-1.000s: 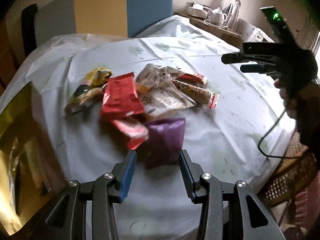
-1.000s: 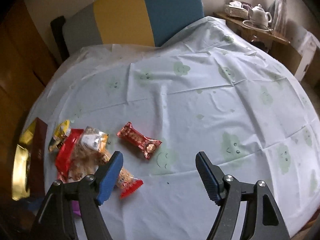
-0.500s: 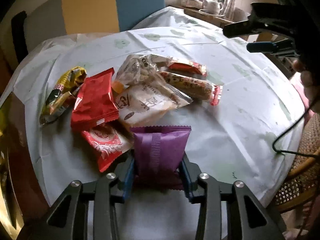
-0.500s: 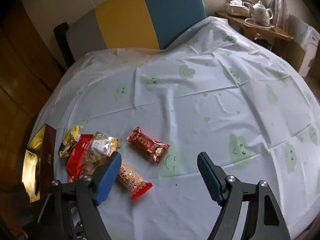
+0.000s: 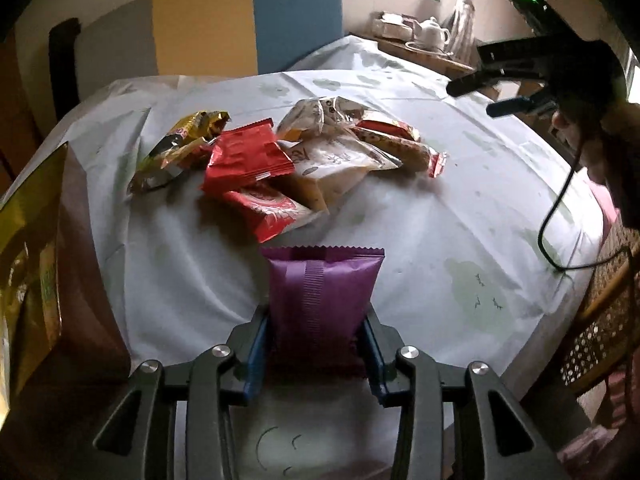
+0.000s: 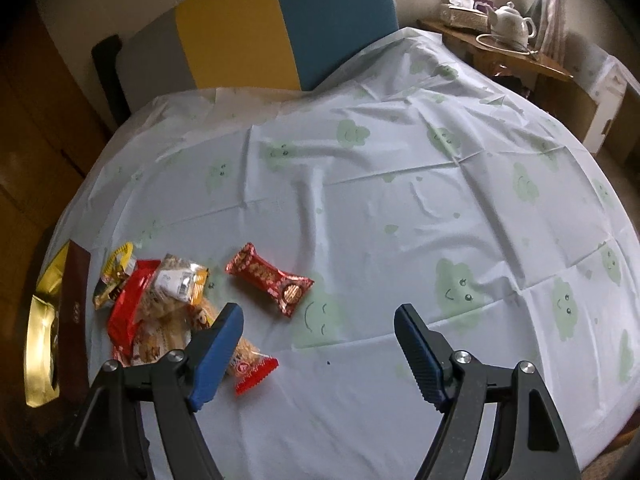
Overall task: Organize snacks
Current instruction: 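Grasp the purple pouch with the left gripper while the right gripper grasps the red candy bar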
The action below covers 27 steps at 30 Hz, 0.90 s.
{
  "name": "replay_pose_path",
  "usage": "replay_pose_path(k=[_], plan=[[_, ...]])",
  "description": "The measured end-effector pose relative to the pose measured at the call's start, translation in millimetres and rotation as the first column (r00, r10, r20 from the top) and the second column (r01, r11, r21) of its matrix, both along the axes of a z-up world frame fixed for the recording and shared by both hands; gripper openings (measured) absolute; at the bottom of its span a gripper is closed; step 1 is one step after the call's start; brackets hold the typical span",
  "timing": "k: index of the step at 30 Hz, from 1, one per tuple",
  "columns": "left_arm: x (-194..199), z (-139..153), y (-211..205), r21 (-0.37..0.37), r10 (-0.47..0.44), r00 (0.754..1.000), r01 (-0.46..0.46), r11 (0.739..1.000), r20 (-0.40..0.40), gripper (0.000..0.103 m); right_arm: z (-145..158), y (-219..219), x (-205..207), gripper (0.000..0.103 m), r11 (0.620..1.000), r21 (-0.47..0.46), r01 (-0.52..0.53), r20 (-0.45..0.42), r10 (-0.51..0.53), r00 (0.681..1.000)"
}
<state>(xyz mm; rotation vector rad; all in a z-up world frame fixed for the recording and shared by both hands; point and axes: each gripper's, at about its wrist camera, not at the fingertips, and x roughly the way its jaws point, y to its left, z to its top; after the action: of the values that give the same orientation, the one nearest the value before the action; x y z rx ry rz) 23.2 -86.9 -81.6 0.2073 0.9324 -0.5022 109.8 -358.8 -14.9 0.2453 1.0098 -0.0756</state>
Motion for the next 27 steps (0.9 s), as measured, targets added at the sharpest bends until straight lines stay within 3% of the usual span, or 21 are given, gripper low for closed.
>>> replay_pose_path(k=[2, 10, 19, 27], plan=[[-2.6, -1.3, 1.9, -0.014, 0.003, 1.000, -0.003, 1.000, 0.009, 0.042, -3.0, 3.2, 0.3, 0.076, 1.000, -0.010, -0.012, -0.013, 0.012, 1.000], [-0.1, -2.6, 3.8, -0.050, 0.017, 1.000, -0.016, 0.999, 0.014, 0.042, -17.7, 23.5, 1.4, 0.046, 0.992, -0.073, -0.099, -0.077, 0.094, 0.993], [0.8, -2.1, 11.3, -0.090, 0.020, 1.000, -0.020, 0.996, 0.002, 0.042, -30.6, 59.6, 30.7, 0.045, 0.936, -0.189, -0.296, -0.164, 0.267, 0.950], [1.6, -1.8, 12.0, -0.098, 0.019, 1.000, -0.019, 0.995, -0.003, 0.042, -57.4, 72.4, 77.4, 0.055, 0.904, -0.180, -0.388, -0.244, 0.341, 0.908]])
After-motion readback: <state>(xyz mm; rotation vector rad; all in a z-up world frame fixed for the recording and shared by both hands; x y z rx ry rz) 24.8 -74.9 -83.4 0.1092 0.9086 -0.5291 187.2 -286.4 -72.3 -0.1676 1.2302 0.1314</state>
